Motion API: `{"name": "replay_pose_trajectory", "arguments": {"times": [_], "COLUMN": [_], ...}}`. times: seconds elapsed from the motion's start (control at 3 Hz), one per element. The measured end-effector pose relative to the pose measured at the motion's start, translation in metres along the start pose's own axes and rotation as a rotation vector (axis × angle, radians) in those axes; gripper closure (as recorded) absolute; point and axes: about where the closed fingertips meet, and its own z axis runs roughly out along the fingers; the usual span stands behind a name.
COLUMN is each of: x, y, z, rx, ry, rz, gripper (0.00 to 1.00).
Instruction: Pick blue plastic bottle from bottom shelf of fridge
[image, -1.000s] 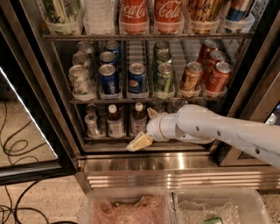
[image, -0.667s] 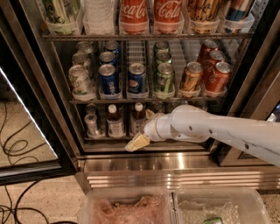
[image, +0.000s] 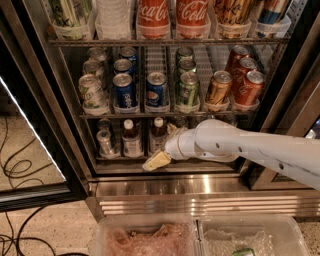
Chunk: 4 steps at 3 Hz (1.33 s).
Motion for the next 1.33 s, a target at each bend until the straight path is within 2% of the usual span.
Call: {"name": "replay_pose_trajectory", "arguments": {"times": [0.33,1.0,1.33], "x": [-0.002,-0.002,0.001], "y": [-0.011,-0.011,-0.006], "z": [0.001,0.02,0.023], "rx": [0.031,0.023,0.04], "ry": [-0.002,0.018,0.029], "rz": [0.015,0.026,0.038], "gripper": [0.0,0.0,0.0]}}
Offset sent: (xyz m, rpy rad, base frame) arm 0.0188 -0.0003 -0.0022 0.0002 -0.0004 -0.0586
